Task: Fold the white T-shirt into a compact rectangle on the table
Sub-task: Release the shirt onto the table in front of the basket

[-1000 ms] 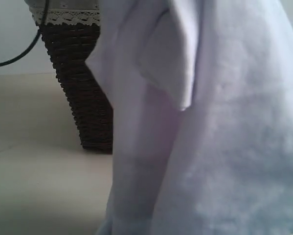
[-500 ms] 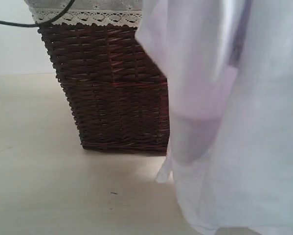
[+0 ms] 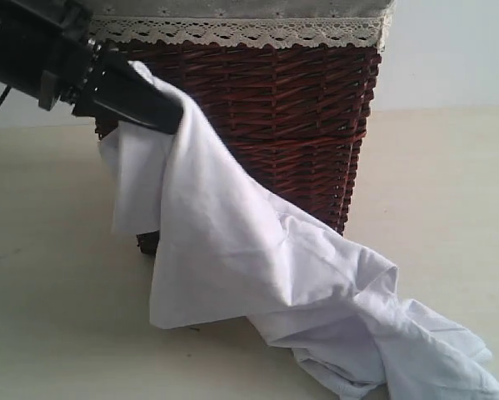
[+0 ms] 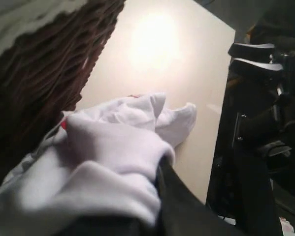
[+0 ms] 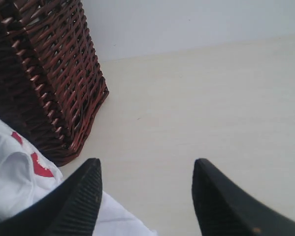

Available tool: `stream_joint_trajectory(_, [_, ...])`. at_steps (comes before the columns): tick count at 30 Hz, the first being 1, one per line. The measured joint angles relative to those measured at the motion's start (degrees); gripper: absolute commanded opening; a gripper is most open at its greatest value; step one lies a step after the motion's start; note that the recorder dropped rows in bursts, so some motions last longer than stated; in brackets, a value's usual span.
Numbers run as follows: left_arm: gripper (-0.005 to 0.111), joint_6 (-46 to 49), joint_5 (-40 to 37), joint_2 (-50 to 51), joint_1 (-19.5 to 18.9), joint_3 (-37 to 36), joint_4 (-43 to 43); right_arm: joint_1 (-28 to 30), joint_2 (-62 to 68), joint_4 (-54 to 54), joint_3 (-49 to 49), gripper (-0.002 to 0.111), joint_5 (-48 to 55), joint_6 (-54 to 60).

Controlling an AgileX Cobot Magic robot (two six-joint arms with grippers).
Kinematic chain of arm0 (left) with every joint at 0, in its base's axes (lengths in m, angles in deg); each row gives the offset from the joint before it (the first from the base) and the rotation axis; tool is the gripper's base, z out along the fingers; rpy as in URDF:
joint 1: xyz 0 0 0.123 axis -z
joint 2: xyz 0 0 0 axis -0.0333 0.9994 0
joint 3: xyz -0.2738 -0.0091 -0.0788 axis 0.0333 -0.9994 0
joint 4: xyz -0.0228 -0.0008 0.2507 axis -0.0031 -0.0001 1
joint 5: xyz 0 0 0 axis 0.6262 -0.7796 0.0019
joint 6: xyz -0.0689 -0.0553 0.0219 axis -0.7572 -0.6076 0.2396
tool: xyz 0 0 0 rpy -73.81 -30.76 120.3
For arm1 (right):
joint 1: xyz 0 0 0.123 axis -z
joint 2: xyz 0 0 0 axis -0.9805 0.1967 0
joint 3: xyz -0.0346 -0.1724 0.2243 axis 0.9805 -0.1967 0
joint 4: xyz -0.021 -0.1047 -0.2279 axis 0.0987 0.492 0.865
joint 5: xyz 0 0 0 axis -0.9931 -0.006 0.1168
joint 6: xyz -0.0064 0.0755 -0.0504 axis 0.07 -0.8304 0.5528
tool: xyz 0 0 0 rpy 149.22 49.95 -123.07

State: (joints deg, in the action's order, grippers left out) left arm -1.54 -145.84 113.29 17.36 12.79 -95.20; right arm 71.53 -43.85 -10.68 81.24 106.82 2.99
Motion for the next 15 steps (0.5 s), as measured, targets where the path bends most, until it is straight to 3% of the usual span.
stream_joint_trajectory(3, [0.009,-0.1,0.0,0.0,-1.7,-1.9,0.7,0.0,0.0,0.0,0.0,0.054,0.0,0.0])
stream_joint_trajectory(11, [0.06,-1.2,0.0,-0.1,-2.2,-3.5,2.5,0.0,0.0,0.0,0.0,0.054,0.0,0.0])
stream_joint_trajectory(15, [0.06,-3.4,0.0,-1.0,-2.2,-3.5,5.3,0.0,0.0,0.0,0.0,0.054,0.0,0.0])
